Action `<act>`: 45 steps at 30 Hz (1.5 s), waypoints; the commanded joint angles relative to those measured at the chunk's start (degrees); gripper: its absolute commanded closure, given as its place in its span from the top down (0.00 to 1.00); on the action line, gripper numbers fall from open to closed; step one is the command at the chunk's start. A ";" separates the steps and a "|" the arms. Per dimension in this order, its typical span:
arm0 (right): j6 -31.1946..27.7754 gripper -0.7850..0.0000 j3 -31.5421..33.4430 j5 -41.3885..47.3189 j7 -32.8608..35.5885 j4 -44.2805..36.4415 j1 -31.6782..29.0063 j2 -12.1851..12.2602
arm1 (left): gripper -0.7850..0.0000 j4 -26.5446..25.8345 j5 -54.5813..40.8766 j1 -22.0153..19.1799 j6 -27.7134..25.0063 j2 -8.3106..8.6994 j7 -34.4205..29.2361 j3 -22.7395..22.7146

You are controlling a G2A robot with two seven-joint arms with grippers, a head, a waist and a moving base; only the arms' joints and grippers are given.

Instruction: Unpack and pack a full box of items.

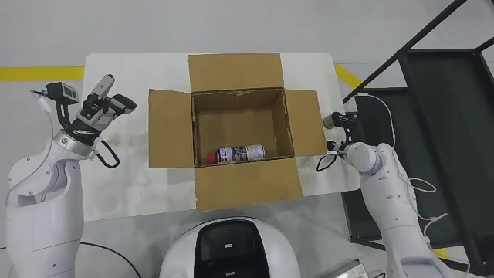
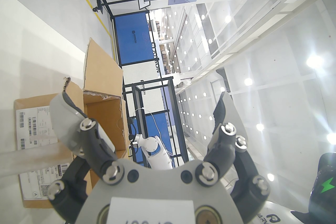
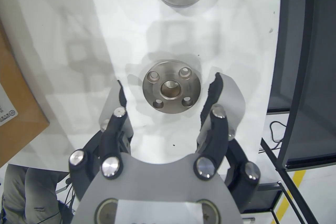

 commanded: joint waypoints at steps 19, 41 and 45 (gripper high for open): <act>-0.91 1.00 6.84 0.80 -2.84 -39.82 -16.76 1.33 | 1.00 0.00 0.00 0.00 0.00 0.00 0.00 0.00; -26.09 1.00 -23.99 6.03 19.03 -27.28 15.04 0.72 | 1.00 0.00 0.00 0.00 0.00 0.00 0.00 0.00; -26.09 1.00 -23.99 6.03 19.03 -27.28 15.04 0.72 | 1.00 0.00 0.00 0.00 0.00 0.00 0.00 0.00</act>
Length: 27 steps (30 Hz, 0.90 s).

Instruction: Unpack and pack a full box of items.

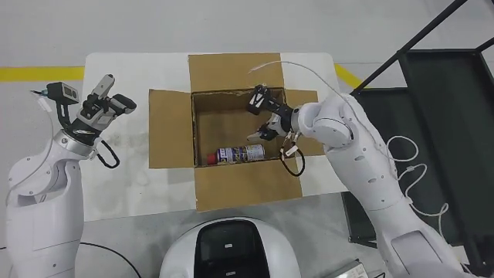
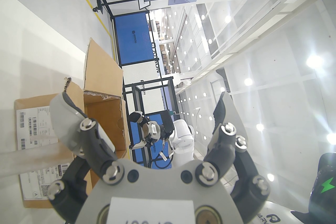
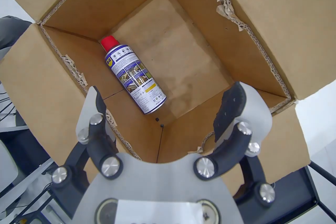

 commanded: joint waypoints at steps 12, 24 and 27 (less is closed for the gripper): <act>-0.07 1.00 -0.16 -0.08 -0.24 0.04 0.00 0.00 | 1.00 0.00 0.00 0.00 0.00 0.00 0.00 0.00; -9.36 1.00 -15.76 0.16 -0.87 15.26 13.98 -2.28 | 1.00 0.00 0.00 0.00 0.00 0.00 0.00 0.00; -10.20 1.00 -20.87 1.56 -1.72 21.29 17.70 -3.43 | 1.00 0.00 0.00 0.00 0.00 0.00 0.00 0.00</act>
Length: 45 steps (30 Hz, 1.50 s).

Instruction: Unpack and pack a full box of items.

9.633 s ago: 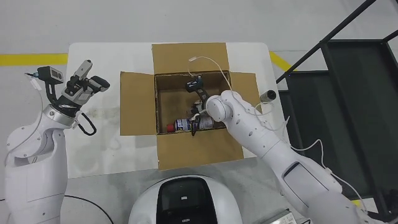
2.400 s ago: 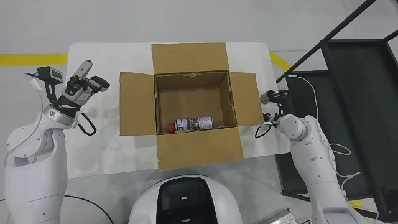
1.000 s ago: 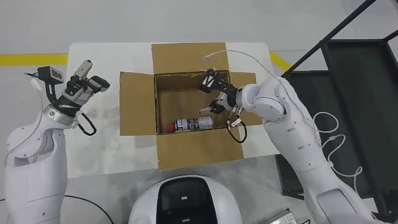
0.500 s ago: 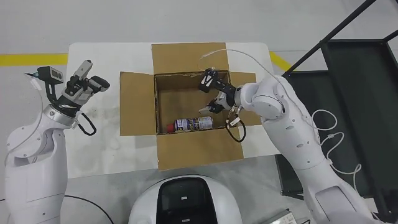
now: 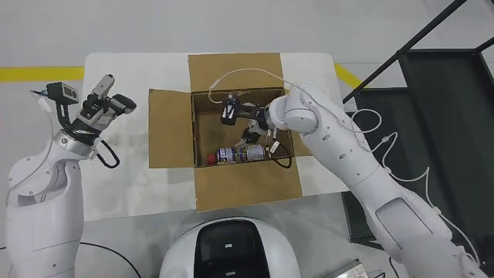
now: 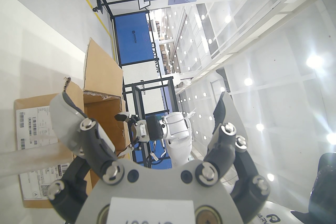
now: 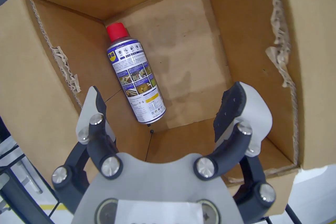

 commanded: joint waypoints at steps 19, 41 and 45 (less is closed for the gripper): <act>-0.89 1.00 -16.74 4.39 -1.66 22.35 11.53 -6.11 | 1.00 0.00 0.00 0.00 0.00 0.00 0.00 0.00; -0.23 0.00 -25.42 2.04 -8.62 38.88 15.74 -14.28 | 1.00 0.00 0.00 0.00 0.00 0.00 0.00 0.00; -0.89 0.00 -25.74 1.99 -9.85 41.09 16.26 -15.16 | 1.00 0.00 0.00 0.00 0.00 0.00 0.00 0.00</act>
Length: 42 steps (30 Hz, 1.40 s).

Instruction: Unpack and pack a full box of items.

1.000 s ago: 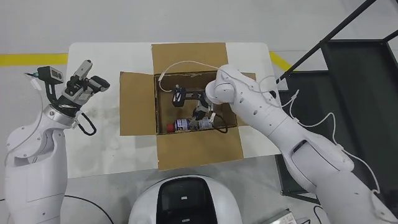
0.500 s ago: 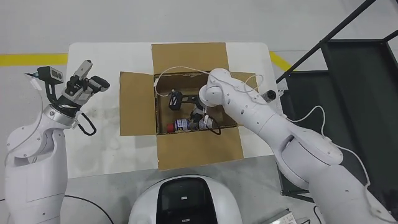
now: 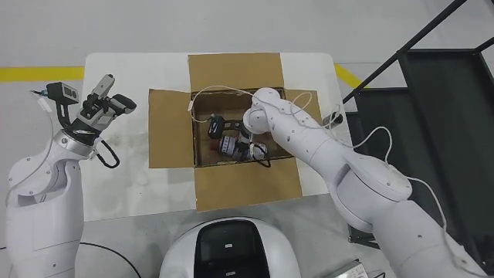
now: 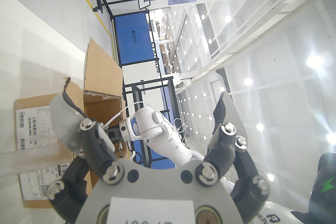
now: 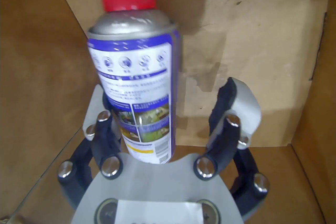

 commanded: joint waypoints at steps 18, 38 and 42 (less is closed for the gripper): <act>-0.12 0.00 4.41 -2.15 -3.02 -4.57 1.03 2.53 | 1.00 0.00 0.00 0.00 0.00 0.00 0.00 0.00; -11.49 0.00 46.32 -15.52 -28.81 -57.31 -37.80 22.51 | 1.00 0.00 0.00 0.00 0.00 0.00 0.00 0.00; -11.96 0.00 53.78 -19.67 -36.19 -64.68 -47.11 23.99 | 1.00 0.00 0.00 0.00 0.00 0.00 0.00 0.00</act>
